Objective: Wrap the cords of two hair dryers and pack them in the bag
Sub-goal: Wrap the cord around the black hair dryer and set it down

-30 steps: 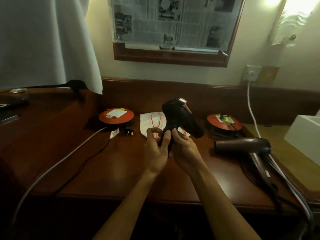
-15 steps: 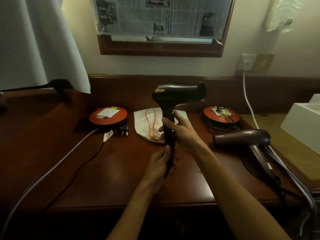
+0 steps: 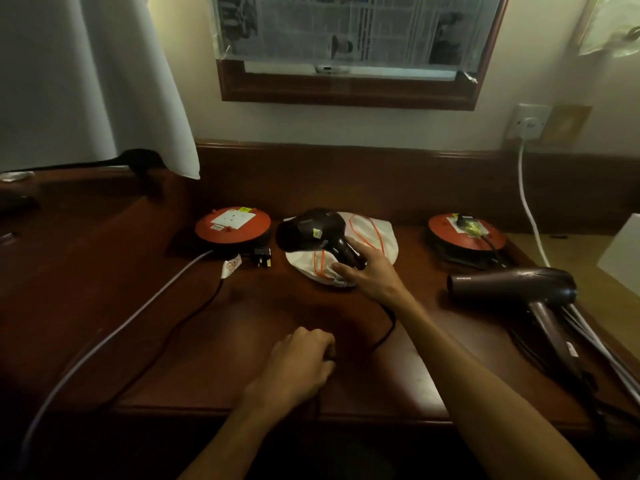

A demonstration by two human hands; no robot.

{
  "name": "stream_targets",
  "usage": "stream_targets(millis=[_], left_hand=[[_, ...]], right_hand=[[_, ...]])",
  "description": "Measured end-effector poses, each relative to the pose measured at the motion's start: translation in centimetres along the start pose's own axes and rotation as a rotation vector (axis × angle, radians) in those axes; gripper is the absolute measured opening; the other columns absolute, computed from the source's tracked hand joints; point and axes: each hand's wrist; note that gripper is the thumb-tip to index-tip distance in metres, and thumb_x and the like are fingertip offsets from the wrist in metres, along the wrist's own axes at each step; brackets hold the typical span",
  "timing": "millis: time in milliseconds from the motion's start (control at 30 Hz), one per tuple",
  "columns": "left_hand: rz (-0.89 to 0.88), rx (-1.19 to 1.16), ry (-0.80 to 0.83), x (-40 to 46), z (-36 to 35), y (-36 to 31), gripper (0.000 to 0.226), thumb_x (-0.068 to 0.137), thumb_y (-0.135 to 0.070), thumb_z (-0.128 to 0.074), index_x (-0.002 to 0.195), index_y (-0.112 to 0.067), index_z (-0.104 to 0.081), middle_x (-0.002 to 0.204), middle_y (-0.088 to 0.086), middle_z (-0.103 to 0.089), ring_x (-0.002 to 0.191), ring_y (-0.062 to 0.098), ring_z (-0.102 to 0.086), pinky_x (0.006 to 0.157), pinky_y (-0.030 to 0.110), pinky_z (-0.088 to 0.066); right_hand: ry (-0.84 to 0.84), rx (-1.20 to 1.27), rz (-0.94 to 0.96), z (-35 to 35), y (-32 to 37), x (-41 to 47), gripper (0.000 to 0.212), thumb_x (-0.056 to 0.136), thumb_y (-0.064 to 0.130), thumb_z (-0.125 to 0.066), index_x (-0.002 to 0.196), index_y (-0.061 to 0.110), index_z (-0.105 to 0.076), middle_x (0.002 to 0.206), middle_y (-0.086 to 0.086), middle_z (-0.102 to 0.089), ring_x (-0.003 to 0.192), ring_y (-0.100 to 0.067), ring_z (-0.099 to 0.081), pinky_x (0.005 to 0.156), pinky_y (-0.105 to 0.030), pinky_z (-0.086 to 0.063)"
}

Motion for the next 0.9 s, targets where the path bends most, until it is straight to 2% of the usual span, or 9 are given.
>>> stream_targets(millis=[133, 233, 400, 500, 567, 600, 700, 767, 900], left_hand=[[0.043, 0.132, 0.078, -0.5, 2.9, 1.0, 0.011, 0.095, -0.036, -0.068, 0.088, -0.032, -0.06, 0.099, -0.006, -0.064, 0.099, 0.016, -0.06, 0.081, 0.035, -0.05], [-0.013, 0.333, 0.086, -0.1, 5.3, -0.4, 0.014, 0.095, -0.033, -0.067, 0.089, -0.032, -0.054, 0.095, -0.01, -0.058, 0.097, 0.014, -0.06, 0.075, 0.031, -0.039], [-0.066, 0.512, 0.199, -0.4, 7.4, -1.7, 0.034, 0.095, -0.022, -0.064, 0.075, -0.032, -0.038, 0.083, -0.009, -0.045, 0.086, 0.017, -0.051, 0.076, 0.032, -0.036], [-0.15, 0.469, 0.076, 0.2, 9.4, -1.8, 0.01, 0.099, -0.027, -0.061, 0.098, -0.032, -0.053, 0.112, -0.006, -0.058, 0.103, 0.013, -0.054, 0.088, 0.028, -0.043], [-0.26, 0.518, -0.066, 1.8, 10.3, -1.2, 0.024, 0.099, -0.033, -0.063, 0.122, -0.026, -0.061, 0.132, -0.002, -0.053, 0.124, 0.014, -0.047, 0.106, 0.03, -0.04], [-0.309, 0.526, -0.113, 2.7, 10.6, -1.1, 0.029, 0.097, -0.034, -0.065, 0.123, -0.024, -0.063, 0.136, -0.001, -0.05, 0.13, 0.016, -0.042, 0.109, 0.031, -0.037], [-0.399, 0.582, -0.173, 5.2, 11.4, -1.6, 0.032, 0.09, -0.037, -0.073, 0.117, -0.022, -0.066, 0.138, 0.001, -0.047, 0.133, 0.019, -0.037, 0.108, 0.033, -0.034], [-0.39, 0.635, -0.144, 7.0, 11.8, -2.0, 0.042, 0.084, -0.044, -0.077, 0.119, -0.024, -0.063, 0.135, 0.0, -0.047, 0.13, 0.02, -0.037, 0.106, 0.036, -0.035], [-0.336, 0.632, 0.003, 10.0, 11.7, -2.6, 0.054, 0.073, -0.054, -0.083, 0.116, -0.032, -0.06, 0.125, -0.003, -0.05, 0.12, 0.02, -0.043, 0.095, 0.039, -0.042]], right_hand=[[0.014, -0.053, 0.002, 0.1, -1.1, -0.2, 0.048, 0.094, 0.027, -0.071, 0.139, 0.017, -0.06, 0.117, 0.007, -0.068, 0.097, 0.001, -0.061, 0.081, -0.019, -0.046], [0.008, -0.108, 0.069, -0.9, -1.6, -0.8, 0.041, 0.094, 0.035, -0.07, 0.134, 0.025, -0.062, 0.109, 0.016, -0.068, 0.093, 0.006, -0.062, 0.08, -0.018, -0.048], [0.009, -0.312, 0.123, -0.7, -2.8, -0.2, 0.04, 0.093, 0.044, -0.067, 0.13, 0.033, -0.056, 0.097, 0.006, -0.066, 0.085, -0.007, -0.062, 0.072, -0.03, -0.054], [0.027, -0.291, 0.133, 0.2, -2.6, -0.6, 0.037, 0.093, 0.038, -0.07, 0.128, 0.031, -0.06, 0.093, 0.017, -0.064, 0.083, 0.003, -0.061, 0.069, -0.014, -0.045], [0.095, -0.227, 0.1, 0.6, -2.4, -1.3, 0.038, 0.093, 0.035, -0.071, 0.129, 0.032, -0.061, 0.095, 0.024, -0.064, 0.088, 0.012, -0.061, 0.07, -0.01, -0.047], [0.137, -0.212, 0.094, 0.6, -2.3, -1.7, 0.038, 0.094, 0.034, -0.07, 0.131, 0.033, -0.061, 0.098, 0.025, -0.065, 0.092, 0.013, -0.062, 0.072, -0.01, -0.049], [0.22, -0.207, 0.095, 0.3, -1.8, -2.2, 0.025, 0.099, 0.036, -0.062, 0.122, 0.028, -0.068, 0.096, 0.01, -0.072, 0.085, -0.007, -0.068, 0.071, -0.029, -0.055], [0.258, -0.197, 0.095, 0.2, -1.8, -2.4, 0.023, 0.103, 0.036, -0.055, 0.11, 0.026, -0.074, 0.088, 0.0, -0.072, 0.077, -0.017, -0.065, 0.069, -0.043, -0.051], [0.315, -0.084, 0.018, 0.5, -1.7, -3.7, 0.045, 0.103, 0.055, -0.043, 0.101, 0.024, -0.075, 0.091, -0.006, -0.072, 0.081, -0.029, -0.064, 0.068, -0.044, -0.047]])
Point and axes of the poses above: each hand's wrist, its own x-axis towards the middle knuckle, its own z-axis out of the back of the hand, y = z × x
